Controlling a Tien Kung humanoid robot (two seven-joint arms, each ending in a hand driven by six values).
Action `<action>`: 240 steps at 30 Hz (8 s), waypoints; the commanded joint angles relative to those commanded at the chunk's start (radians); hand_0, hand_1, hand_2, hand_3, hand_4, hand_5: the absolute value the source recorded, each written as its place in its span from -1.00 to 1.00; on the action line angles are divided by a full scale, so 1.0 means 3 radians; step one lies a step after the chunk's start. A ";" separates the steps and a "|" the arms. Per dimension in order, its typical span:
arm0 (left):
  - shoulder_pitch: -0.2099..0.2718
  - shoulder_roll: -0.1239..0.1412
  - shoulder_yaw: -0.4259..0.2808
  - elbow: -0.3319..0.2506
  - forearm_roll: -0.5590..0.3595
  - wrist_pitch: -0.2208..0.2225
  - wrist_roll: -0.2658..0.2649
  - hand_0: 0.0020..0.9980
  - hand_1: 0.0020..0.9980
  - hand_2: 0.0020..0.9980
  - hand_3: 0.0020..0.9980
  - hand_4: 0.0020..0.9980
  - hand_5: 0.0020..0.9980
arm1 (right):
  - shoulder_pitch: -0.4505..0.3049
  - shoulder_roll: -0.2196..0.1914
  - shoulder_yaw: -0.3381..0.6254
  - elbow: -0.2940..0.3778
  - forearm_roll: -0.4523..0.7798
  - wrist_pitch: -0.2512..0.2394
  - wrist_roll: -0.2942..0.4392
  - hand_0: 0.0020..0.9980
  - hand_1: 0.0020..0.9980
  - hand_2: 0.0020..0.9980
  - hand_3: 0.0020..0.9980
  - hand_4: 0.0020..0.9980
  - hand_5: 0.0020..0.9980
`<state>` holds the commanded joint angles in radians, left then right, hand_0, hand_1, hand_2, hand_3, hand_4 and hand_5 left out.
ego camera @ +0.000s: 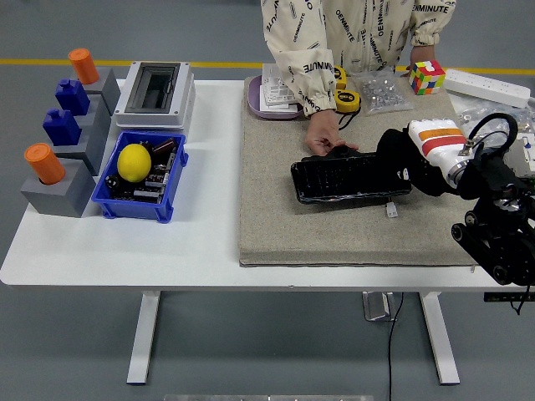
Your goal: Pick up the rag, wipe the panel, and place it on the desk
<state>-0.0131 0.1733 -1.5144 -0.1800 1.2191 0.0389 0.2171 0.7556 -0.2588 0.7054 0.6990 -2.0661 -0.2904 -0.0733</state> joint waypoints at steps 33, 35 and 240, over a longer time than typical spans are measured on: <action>0.0029 0.0015 0.0034 0.0000 0.0008 -0.0005 -0.0003 0.30 0.39 0.49 0.13 0.20 -0.05 | 0.0054 0.0165 -0.0285 0.0231 0.0055 0.0010 -0.0041 -0.54 -0.36 -0.29 -0.21 1.00 -0.81; 0.0031 0.0016 0.0034 0.0000 0.0011 -0.0005 -0.0002 0.30 0.39 0.49 0.13 0.20 -0.05 | 0.0078 0.0204 -0.0390 0.0287 0.0075 0.0011 -0.0046 -0.54 -0.36 -0.29 -0.21 1.00 -0.81; 0.0076 0.0013 -0.0016 0.0000 0.0054 -0.0007 -0.0002 0.30 0.39 0.49 0.13 0.20 -0.05 | -0.0567 0.0072 0.1266 0.0081 -0.0061 0.0355 -0.0446 -0.26 -0.20 -0.06 -0.05 1.00 -0.17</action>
<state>0.0098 0.1771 -1.5191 -0.1800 1.2353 0.0369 0.2167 0.5855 -0.2372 1.0851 0.7234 -2.0844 -0.1839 -0.2071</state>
